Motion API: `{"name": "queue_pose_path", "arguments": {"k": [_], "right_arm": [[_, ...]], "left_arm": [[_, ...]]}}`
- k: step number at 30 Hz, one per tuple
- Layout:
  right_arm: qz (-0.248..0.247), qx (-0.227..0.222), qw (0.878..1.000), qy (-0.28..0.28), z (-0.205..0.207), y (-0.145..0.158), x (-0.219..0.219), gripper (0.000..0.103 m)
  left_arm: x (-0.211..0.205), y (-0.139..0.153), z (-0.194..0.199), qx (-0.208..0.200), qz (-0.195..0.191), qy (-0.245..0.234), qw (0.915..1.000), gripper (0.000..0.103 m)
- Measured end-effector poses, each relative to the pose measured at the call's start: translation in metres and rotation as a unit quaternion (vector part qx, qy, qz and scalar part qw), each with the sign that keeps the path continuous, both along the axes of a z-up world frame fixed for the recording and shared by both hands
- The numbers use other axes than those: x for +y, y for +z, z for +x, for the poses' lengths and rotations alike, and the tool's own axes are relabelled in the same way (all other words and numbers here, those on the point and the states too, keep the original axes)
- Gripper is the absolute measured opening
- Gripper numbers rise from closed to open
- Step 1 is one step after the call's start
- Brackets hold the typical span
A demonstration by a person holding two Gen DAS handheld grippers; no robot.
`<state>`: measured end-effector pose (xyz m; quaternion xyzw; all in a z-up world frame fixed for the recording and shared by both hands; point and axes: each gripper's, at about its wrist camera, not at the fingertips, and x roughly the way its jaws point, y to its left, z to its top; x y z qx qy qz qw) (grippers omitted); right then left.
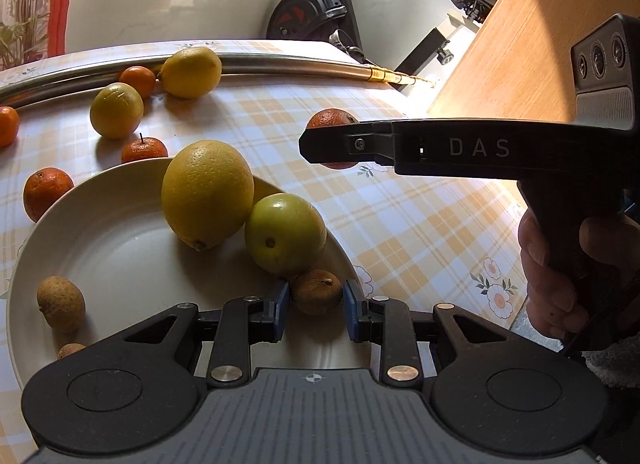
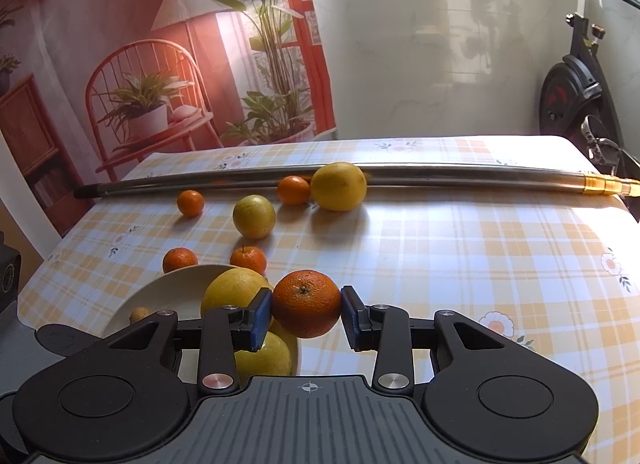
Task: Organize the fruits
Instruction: 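Lower the tangerine into the plate and open the right gripper while the left moves off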
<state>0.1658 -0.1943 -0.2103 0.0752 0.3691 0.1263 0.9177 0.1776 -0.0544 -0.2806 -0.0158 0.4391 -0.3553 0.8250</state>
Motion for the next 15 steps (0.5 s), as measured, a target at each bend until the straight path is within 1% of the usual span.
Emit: {"name": "queue_pose_path", "arguments": {"k": [8, 11, 15], "right_arm": [[0.0, -0.001, 1.0, -0.001, -0.001, 0.0, -0.002, 0.034], [0.001, 0.0, 1.0, -0.002, -0.001, 0.0, -0.002, 0.034], [0.001, 0.0, 1.0, -0.003, -0.001, -0.001, -0.004, 0.034]], "left_arm": [[0.003, 0.001, 0.014, -0.005, 0.007, 0.043, 0.999, 0.03], [0.004, 0.001, 0.02, -0.002, 0.0, 0.057, 0.9984, 0.03], [0.002, 0.001, 0.026, -0.006, -0.001, 0.063, 0.998, 0.03]]}}
